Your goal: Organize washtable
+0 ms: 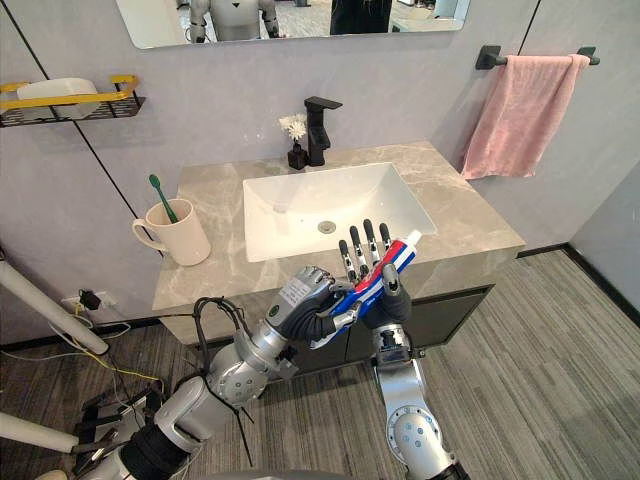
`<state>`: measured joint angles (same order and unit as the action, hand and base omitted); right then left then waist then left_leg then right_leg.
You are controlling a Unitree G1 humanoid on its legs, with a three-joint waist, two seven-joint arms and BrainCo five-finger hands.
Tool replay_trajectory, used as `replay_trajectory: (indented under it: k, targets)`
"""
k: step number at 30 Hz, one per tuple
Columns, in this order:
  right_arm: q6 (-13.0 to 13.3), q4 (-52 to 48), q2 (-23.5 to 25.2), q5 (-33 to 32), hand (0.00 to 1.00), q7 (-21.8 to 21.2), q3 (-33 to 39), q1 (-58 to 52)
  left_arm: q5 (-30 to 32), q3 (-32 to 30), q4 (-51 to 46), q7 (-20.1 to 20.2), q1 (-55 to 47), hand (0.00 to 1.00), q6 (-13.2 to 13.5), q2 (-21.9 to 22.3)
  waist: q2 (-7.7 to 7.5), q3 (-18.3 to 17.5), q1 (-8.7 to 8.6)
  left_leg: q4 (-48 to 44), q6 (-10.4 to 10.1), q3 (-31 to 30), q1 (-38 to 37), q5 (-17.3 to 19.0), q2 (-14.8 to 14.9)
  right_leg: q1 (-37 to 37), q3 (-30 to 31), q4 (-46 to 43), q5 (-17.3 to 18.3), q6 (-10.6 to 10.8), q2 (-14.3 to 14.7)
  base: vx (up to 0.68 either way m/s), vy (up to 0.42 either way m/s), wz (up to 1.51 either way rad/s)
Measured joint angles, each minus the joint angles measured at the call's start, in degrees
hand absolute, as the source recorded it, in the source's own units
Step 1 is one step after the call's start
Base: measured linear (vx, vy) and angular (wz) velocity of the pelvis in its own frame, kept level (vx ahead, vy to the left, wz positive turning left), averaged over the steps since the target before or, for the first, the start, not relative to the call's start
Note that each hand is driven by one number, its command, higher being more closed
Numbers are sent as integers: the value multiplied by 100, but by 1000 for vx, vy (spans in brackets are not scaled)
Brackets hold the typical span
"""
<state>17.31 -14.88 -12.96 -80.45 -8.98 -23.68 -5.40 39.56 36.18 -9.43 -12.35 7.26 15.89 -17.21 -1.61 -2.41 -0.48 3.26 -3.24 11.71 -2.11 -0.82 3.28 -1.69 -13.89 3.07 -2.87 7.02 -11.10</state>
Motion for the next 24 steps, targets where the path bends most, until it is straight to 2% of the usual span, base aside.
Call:
replay_trajectory:
  k: [8,10,16,24]
  targets:
    - [-43,-5,-183,3,100,2,-172,37,-67,35,90,-11,-174,100,99,-86,-59,-8,0,-2,-2,37,26,3,5,59,39,-18,0,0,1,-1,-1,-1]
    - [-103,-5,-187,23,100,8,-186,38,-75,32,102,-15,-279,100,99,-105,-62,-8,52,-6,-1,92,48,2,8,118,118,-85,0,0,1,-13,-14,-11]
    - [-123,-5,-165,257,100,12,-201,38,-119,-6,119,-36,-427,100,95,-102,-62,-8,125,-14,-1,93,45,3,11,162,130,-108,5,5,-2,-41,-18,-2]
    - [-158,-5,-16,692,100,155,-185,38,-239,-99,121,-50,-702,100,108,3,-60,-10,126,-11,0,95,52,1,8,182,139,-116,6,6,-3,0,0,0]
